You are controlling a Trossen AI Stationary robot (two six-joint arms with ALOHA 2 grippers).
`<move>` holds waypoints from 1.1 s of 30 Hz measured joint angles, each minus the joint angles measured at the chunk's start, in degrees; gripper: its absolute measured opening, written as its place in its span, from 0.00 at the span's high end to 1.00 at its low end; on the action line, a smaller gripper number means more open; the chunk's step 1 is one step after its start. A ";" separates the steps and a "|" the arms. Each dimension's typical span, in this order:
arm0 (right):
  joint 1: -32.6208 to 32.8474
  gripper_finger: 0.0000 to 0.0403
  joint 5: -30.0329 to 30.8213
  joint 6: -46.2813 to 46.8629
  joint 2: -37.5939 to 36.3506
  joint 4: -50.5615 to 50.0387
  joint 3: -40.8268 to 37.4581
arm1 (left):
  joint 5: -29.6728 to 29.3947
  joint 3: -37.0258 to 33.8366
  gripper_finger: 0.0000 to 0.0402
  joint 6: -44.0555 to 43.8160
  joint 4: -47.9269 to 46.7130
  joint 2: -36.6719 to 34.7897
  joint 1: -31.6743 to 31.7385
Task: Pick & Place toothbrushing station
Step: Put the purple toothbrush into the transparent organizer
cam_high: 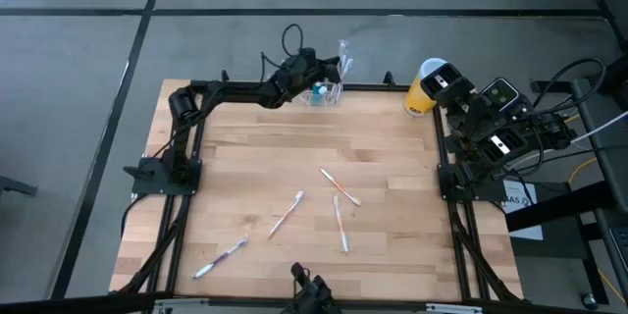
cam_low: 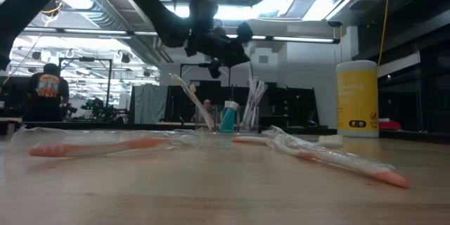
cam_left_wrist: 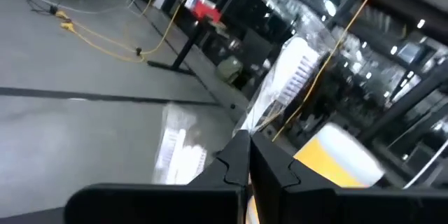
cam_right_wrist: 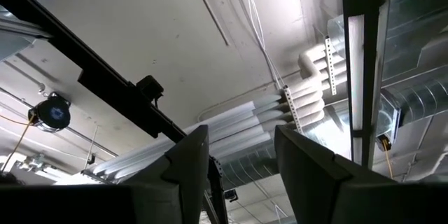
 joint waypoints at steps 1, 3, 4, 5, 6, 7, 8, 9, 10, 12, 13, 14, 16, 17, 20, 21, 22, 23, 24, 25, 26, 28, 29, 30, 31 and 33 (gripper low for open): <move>0.04 0.59 0.13 -0.17 -0.09 0.00 -0.01 | -0.10 0.03 1.00 0.37 -0.56 0.17 -0.04; 0.02 0.59 0.17 -0.54 -0.28 -0.02 0.01 | -0.44 0.09 1.00 0.83 -0.87 0.29 -0.03; 0.02 0.59 0.19 -0.67 -0.30 0.00 0.01 | -0.60 0.13 1.00 1.28 -1.31 0.27 0.03; 0.02 0.59 0.28 -0.89 -0.35 -0.09 0.01 | -0.59 0.14 1.00 1.72 -2.05 0.27 0.03; 0.04 0.59 0.52 -1.06 -0.35 -0.17 0.00 | -0.59 0.14 1.00 2.22 -2.72 0.28 0.03; 0.04 0.59 0.57 -1.07 -0.35 -0.21 0.01 | -0.61 0.14 1.00 2.67 -3.33 0.29 0.03; 0.03 0.59 0.58 -1.07 -0.35 -0.24 0.01 | -0.78 0.14 1.00 3.07 -3.83 0.29 0.00; 0.04 0.59 0.56 -1.07 -0.35 -0.24 0.01 | -0.97 0.14 1.00 3.51 -4.33 0.29 -0.11; 0.04 0.59 0.58 -1.07 -0.35 -0.22 0.01 | -1.16 0.12 1.00 3.99 -4.94 0.29 -0.26; 0.03 0.59 0.56 -1.07 -0.35 -0.46 0.01 | -1.19 -0.68 1.00 4.47 -5.22 0.29 -0.60; 0.02 0.59 0.54 -1.07 -0.35 -0.66 0.01 | -1.16 -1.23 1.00 4.46 -5.23 0.29 -0.79; 0.04 0.59 0.53 -1.08 -0.35 -0.72 0.01 | -1.18 -1.85 1.00 4.35 -5.37 0.29 -1.00; 0.04 0.59 0.08 -1.09 -0.35 -0.76 0.01 | -1.11 -3.28 0.99 3.60 -5.75 0.29 -1.40; 0.04 0.59 -0.31 -1.08 -0.35 -0.77 0.01 | -0.84 -3.85 0.99 3.03 -6.37 0.29 -1.56; 0.02 0.59 -0.97 -1.10 -0.35 -0.76 0.01 | 0.00 -4.60 1.00 0.43 -8.94 0.29 -1.85; 0.04 0.59 -0.97 -1.14 -0.35 -0.76 0.01 | 0.78 -4.76 0.99 -0.33 -9.75 0.29 -1.83; 0.02 0.59 -0.97 -1.20 -0.35 -0.75 0.01 | 1.59 -4.91 0.99 -0.91 -10.47 0.29 -1.80; 0.03 0.59 -1.00 -1.22 -0.35 -0.75 0.01 | 2.49 -4.94 0.98 -1.46 -11.18 0.29 -1.70; 0.02 0.59 -1.08 -1.22 -0.35 -0.76 0.01 | 3.45 -4.94 0.97 -1.87 -11.42 0.29 -1.51; 0.02 0.59 -1.15 -1.22 -0.35 -0.76 0.00 | 4.38 -4.94 0.95 -2.23 -11.41 0.27 -1.31; 0.04 0.59 -1.17 -1.22 -0.35 -0.79 0.01 | 5.42 -4.94 0.93 -2.41 -11.46 0.16 -1.05; 0.03 0.59 -1.17 -1.22 -0.35 -0.85 0.01 | 6.07 -4.94 0.88 -2.86 -11.05 0.06 -0.48; 0.02 0.59 -1.25 -1.22 -0.35 -0.88 0.01 | 6.73 -4.94 0.85 -3.05 -10.54 0.05 -0.02; 0.04 0.59 -1.59 -1.22 -0.35 -0.94 0.01 | 7.41 -4.94 0.82 -3.57 -10.14 0.05 0.42; 0.04 0.59 -1.89 -1.18 -0.35 -0.96 0.01 | 7.89 -4.94 0.79 -4.24 -10.00 0.04 0.87; 0.04 0.59 -2.21 -1.16 -0.35 -0.98 0.01 | 8.71 -4.94 0.72 -5.21 -9.78 0.03 1.66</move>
